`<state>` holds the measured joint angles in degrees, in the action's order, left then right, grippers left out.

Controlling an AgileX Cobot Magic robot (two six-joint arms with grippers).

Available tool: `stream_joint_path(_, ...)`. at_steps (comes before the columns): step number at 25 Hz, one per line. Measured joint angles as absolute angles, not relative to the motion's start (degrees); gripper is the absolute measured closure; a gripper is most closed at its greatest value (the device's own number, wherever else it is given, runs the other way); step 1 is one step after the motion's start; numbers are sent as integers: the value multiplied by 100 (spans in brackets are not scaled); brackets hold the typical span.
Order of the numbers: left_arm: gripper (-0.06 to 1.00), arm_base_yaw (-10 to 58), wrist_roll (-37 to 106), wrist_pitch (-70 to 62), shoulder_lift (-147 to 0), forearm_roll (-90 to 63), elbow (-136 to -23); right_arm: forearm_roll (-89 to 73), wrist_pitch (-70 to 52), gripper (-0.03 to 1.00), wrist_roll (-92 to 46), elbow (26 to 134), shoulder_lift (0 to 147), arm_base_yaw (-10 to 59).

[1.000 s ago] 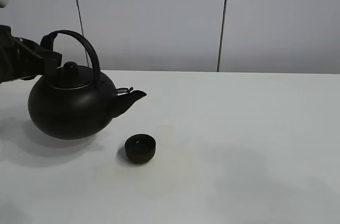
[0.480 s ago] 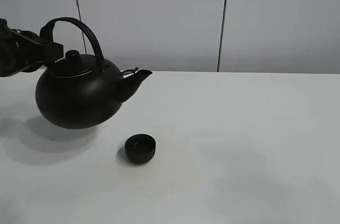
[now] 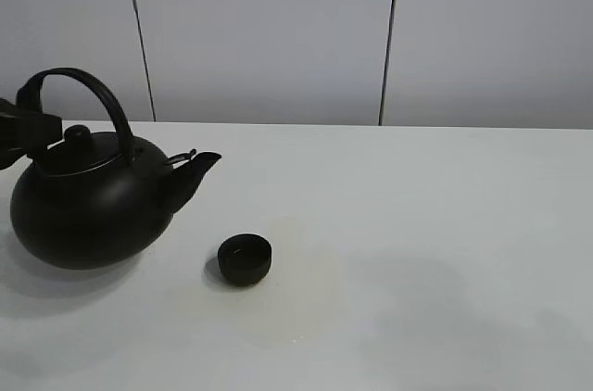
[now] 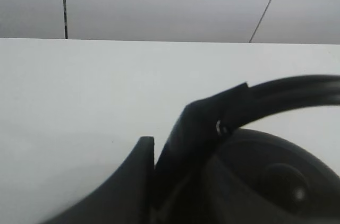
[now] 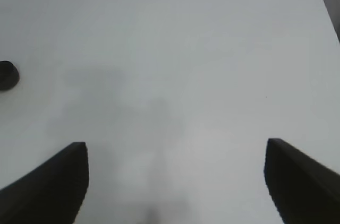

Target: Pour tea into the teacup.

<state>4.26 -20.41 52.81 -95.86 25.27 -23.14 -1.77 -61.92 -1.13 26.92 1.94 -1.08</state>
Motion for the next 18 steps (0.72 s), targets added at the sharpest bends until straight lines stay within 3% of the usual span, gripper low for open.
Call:
stream_joint_path(5, 80, 119, -1907, 5671, -9586, 2713, -1997, -177, -6192, 35, -113, 2692, 194, -108)
stream_joint_path(18, 80, 82, -1106, 5697, -9586, 2613, -1654, -177, -6192, 35, -113, 2692, 194, -108)
